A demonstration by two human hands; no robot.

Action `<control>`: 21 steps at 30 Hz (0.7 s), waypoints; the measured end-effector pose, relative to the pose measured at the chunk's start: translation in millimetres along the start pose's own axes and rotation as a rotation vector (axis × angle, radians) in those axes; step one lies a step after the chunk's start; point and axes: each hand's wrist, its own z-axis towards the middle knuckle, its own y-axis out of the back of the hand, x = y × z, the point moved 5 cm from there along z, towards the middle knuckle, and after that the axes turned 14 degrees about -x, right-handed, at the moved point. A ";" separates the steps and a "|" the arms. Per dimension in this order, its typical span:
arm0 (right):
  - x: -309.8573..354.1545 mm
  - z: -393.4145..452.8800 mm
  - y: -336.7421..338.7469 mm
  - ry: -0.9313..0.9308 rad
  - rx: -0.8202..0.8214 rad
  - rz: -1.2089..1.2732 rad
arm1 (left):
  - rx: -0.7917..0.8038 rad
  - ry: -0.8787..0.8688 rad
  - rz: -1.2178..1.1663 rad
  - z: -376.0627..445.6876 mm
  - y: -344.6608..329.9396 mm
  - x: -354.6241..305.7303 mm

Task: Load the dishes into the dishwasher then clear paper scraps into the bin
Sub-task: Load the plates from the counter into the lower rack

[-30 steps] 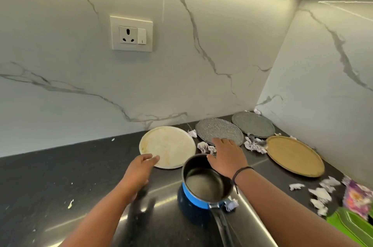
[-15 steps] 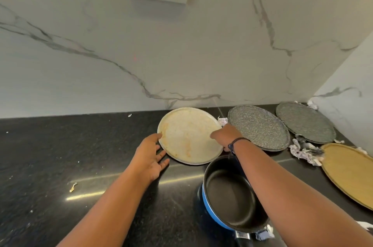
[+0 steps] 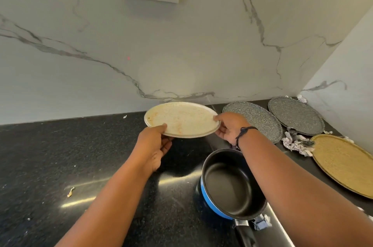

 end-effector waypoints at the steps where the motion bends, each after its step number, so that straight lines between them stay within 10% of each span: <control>1: 3.2 -9.1 6.1 -0.007 0.010 0.064 | 0.051 -0.016 -0.031 -8.9 -2.0 -5.7; 21: -153.0 -258.0 418.0 0.153 -0.708 0.718 | 0.993 0.146 0.418 -299.1 -95.4 182.6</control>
